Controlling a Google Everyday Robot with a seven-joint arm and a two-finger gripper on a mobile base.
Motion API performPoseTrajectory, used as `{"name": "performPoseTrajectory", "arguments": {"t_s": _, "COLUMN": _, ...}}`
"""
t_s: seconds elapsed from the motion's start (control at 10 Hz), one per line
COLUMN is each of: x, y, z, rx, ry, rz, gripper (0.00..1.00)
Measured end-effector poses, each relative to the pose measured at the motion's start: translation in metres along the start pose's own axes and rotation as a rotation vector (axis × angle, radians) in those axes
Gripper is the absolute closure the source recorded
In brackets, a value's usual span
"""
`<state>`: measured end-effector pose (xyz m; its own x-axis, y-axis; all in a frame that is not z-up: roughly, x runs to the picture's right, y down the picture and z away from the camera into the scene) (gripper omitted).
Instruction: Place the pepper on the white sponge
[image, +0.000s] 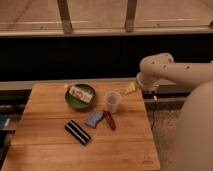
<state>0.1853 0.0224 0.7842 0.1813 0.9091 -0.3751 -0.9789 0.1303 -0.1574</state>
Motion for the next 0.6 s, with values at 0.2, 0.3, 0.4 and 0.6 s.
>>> {"name": "performPoseTrajectory", "arguments": {"t_s": 0.2, "x": 0.020, "y": 0.008, "z": -0.004, "rx": -0.023, "ry": 0.005, "rz": -0.027, "gripper": 0.20}}
{"name": "performPoseTrajectory", "arguments": {"t_s": 0.3, "x": 0.026, "y": 0.016, "z": -0.004, "rx": -0.034, "ry": 0.009, "rz": -0.046, "gripper": 0.20}}
{"name": "performPoseTrajectory", "arguments": {"t_s": 0.4, "x": 0.035, "y": 0.028, "z": 0.001, "rx": -0.048, "ry": 0.019, "rz": -0.075, "gripper": 0.20}}
{"name": "performPoseTrajectory", "arguments": {"t_s": 0.6, "x": 0.046, "y": 0.061, "z": 0.020, "rx": -0.076, "ry": 0.049, "rz": -0.142, "gripper": 0.20}}
